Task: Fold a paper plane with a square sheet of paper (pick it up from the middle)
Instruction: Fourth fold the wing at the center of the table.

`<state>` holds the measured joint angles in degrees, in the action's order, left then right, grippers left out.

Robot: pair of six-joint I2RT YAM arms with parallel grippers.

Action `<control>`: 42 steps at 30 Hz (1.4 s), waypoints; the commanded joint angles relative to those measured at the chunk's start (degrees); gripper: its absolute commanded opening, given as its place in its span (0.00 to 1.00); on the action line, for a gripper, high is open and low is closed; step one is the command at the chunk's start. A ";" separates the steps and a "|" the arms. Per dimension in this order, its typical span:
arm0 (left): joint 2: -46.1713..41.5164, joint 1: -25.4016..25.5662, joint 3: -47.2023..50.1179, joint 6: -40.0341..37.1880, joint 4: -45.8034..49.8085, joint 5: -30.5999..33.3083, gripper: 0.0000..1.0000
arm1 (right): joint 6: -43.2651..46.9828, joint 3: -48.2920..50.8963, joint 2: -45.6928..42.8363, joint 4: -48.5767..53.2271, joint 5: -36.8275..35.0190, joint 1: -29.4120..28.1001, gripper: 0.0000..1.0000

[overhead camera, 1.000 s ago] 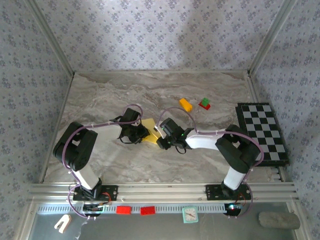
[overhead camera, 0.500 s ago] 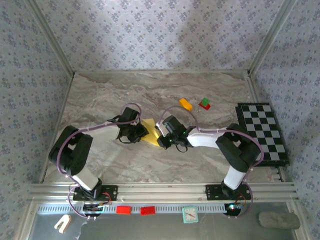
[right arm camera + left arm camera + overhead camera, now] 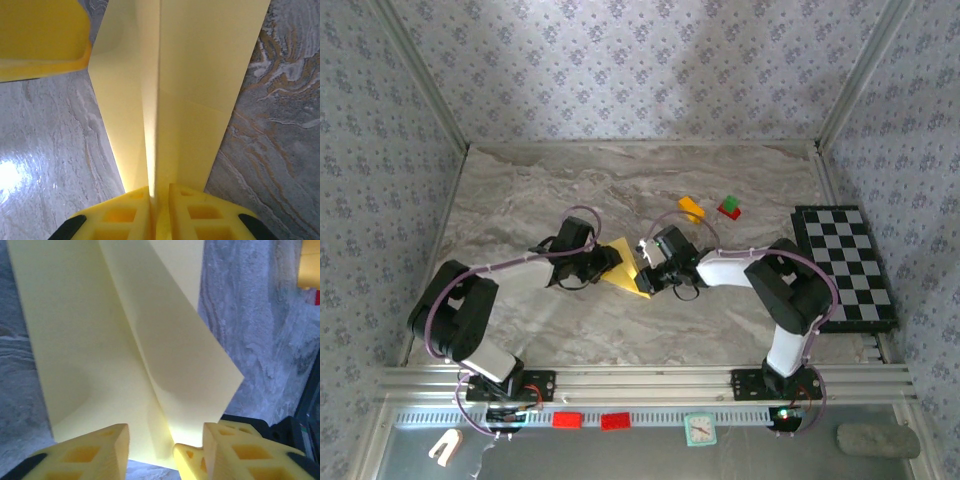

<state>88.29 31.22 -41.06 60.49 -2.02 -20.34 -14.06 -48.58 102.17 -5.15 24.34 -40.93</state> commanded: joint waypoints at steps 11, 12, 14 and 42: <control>4.75 1.55 -3.42 -3.49 -2.05 -2.51 0.50 | -1.94 0.15 2.24 0.86 3.81 1.10 0.18; 5.17 1.56 -3.79 -3.54 -1.70 -2.43 0.50 | -1.93 0.13 2.16 0.99 3.86 1.16 0.18; 5.95 1.64 -4.53 -3.41 -0.66 -2.03 0.49 | -1.93 0.14 2.16 1.18 3.68 1.11 0.18; 11.80 2.31 -9.01 -3.97 8.70 0.34 0.51 | -8.62 0.48 -1.84 2.05 4.49 1.88 0.32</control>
<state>98.15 33.12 -49.43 57.84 3.97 -20.12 -22.06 -47.37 100.73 -5.10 29.34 -38.96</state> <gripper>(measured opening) 0.504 0.320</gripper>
